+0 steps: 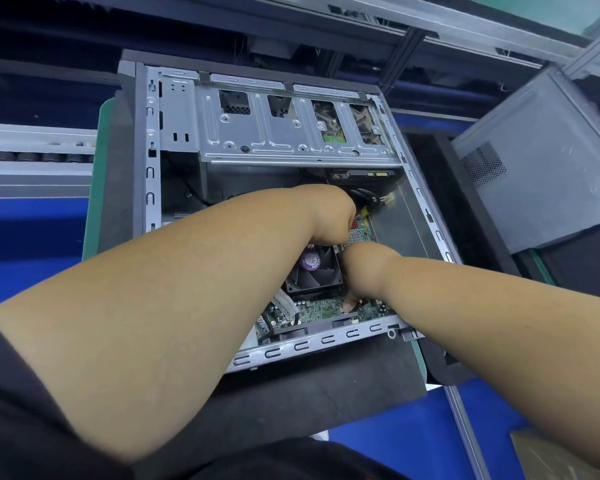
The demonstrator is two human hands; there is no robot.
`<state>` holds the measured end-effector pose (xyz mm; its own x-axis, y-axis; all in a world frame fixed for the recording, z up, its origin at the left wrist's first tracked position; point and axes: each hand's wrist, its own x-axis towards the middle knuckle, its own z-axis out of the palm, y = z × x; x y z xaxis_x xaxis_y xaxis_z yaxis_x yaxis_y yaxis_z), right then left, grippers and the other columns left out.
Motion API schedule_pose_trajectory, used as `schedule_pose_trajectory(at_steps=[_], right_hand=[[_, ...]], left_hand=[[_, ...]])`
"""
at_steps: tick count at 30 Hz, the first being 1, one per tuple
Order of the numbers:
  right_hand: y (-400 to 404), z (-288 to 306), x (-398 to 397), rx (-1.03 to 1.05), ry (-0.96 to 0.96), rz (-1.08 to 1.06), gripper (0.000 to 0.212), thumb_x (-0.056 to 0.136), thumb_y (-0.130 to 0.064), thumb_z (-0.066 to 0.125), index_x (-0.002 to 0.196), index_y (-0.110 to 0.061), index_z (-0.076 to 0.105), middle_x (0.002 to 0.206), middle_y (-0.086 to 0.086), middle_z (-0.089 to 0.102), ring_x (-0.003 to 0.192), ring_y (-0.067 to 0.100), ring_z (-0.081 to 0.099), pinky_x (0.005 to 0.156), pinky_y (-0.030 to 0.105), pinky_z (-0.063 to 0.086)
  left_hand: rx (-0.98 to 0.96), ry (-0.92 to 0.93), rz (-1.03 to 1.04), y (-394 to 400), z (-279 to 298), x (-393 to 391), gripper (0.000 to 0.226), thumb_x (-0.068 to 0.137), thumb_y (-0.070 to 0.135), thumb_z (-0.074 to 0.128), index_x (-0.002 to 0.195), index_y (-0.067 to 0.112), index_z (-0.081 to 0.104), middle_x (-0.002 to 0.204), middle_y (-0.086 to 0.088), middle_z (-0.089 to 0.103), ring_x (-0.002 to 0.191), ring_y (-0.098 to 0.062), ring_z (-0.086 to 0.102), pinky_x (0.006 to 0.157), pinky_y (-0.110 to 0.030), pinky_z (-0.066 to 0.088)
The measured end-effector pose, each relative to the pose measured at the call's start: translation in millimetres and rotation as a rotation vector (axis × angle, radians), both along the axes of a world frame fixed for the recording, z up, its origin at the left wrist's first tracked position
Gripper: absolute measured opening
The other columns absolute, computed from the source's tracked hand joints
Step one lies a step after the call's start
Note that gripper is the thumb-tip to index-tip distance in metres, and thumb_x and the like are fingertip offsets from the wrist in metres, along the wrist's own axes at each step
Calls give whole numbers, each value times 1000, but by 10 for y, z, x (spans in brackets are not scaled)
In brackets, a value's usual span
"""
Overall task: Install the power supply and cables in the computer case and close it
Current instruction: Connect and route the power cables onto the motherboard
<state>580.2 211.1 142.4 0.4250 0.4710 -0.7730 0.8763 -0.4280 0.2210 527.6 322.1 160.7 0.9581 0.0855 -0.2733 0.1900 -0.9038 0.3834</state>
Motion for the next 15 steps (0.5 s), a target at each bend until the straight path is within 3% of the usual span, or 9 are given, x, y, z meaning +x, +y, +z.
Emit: schedule_pose_trajectory(at_steps=[3,8,12,15], right_hand=[[3,-11,12,1,-7,-2,62,69,-46,85,114,-7,67,106,8,68,101,29,65,86,36,54],[-8,-46,67,10,-15,-46,62,67,-51,85,108,-8,68,74,1,55,80,26,56,75,30,50],[29,-3,146,44,-80,-79,51,81,-52,73,113,-13,69,104,5,68,92,26,62,77,30,47],[1,61,213,213,-107,-138,30,89,-33,68,108,-10,72,95,7,68,87,26,62,78,30,50]], left_hand=[[-2,6,8,7,-6,1,27,89,17,52,108,10,70,111,-12,68,86,-24,54,83,-37,51],[-14,8,16,11,-2,-6,27,89,18,52,108,10,70,110,-11,68,90,-24,58,84,-37,51],[-5,9,11,26,-7,-2,27,89,18,51,109,11,69,110,-10,67,92,-25,60,85,-37,51],[-15,10,19,23,-10,4,26,89,18,52,107,10,69,110,-11,67,81,-22,50,81,-37,51]])
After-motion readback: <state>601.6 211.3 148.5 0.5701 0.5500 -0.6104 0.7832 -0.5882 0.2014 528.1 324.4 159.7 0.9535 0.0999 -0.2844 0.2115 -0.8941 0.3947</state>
